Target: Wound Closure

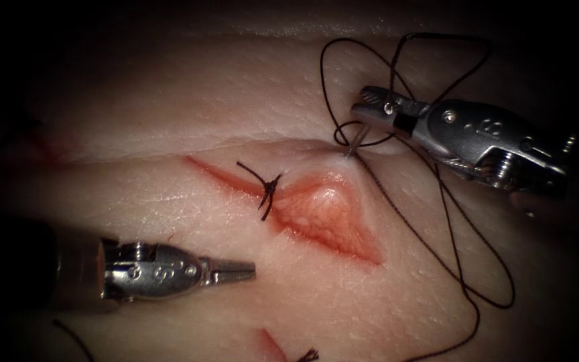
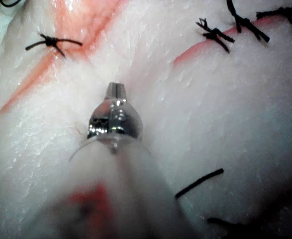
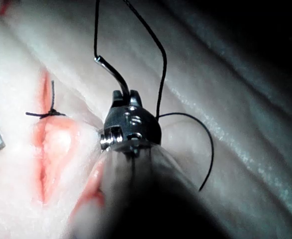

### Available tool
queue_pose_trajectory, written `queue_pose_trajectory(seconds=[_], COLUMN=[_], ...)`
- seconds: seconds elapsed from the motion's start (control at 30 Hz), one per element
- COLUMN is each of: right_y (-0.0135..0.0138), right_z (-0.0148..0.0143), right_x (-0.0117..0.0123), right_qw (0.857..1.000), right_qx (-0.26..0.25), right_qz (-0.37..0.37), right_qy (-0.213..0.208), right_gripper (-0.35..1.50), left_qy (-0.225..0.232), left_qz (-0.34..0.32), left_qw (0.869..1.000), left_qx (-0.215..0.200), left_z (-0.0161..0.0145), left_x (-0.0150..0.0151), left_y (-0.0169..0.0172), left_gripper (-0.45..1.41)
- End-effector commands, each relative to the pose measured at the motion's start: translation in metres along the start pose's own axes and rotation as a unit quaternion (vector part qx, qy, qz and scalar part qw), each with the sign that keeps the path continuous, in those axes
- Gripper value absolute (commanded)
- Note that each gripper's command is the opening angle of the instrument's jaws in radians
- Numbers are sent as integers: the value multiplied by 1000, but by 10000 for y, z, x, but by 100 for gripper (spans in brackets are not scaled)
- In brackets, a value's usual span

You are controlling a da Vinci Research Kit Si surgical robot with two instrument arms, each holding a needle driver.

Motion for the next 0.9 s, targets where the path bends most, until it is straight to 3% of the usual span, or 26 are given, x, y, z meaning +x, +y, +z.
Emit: queue_pose_trajectory(seconds=[0.03,0.13,0.2,0.33,0.37,0.4,0.5,0.67,0.73,0.77,0.83,0.9], right_y=[-4,-5,-7,-8,-6,-6,-6,-4,-4,-4,-3,0], right_z=[10,10,9,8,9,9,9,10,10,10,11,12], right_x=[3,3,3,4,5,5,5,6,6,7,7,10], right_qw=[1000,998,987,985,999,1000,988,983,984,995,998,999], right_qx=[-2,-3,-22,-23,-12,-7,-10,-8,-7,0,2,10], right_qz=[26,68,159,169,45,-15,-153,-185,-179,-94,-55,30], right_qy=[-3,-6,-10,-8,-21,-23,-17,-17,-17,-22,-24,-21], right_gripper=[-35,-35,-35,-35,-35,-35,-35,-35,-35,-35,-35,-35], left_qy=[1,1,1,1,1,1,1,1,0,0,0,0], left_qz=[0,1,1,1,1,1,1,1,1,1,1,1], left_qw=[1000,1000,1000,1000,1000,1000,1000,1000,1000,1000,1000,1000], left_qx=[0,-1,-1,-1,-1,-1,-1,-1,0,0,0,0], left_z=[8,8,8,8,8,8,8,7,7,7,7,7], left_x=[-1,-1,-1,-1,-1,-1,-1,-1,-1,-2,-2,-2], left_y=[0,0,0,0,0,0,0,0,0,1,1,1], left_gripper=[-3,-3,-3,-3,-3,-3,-3,-3,-3,-3,-3,-5])
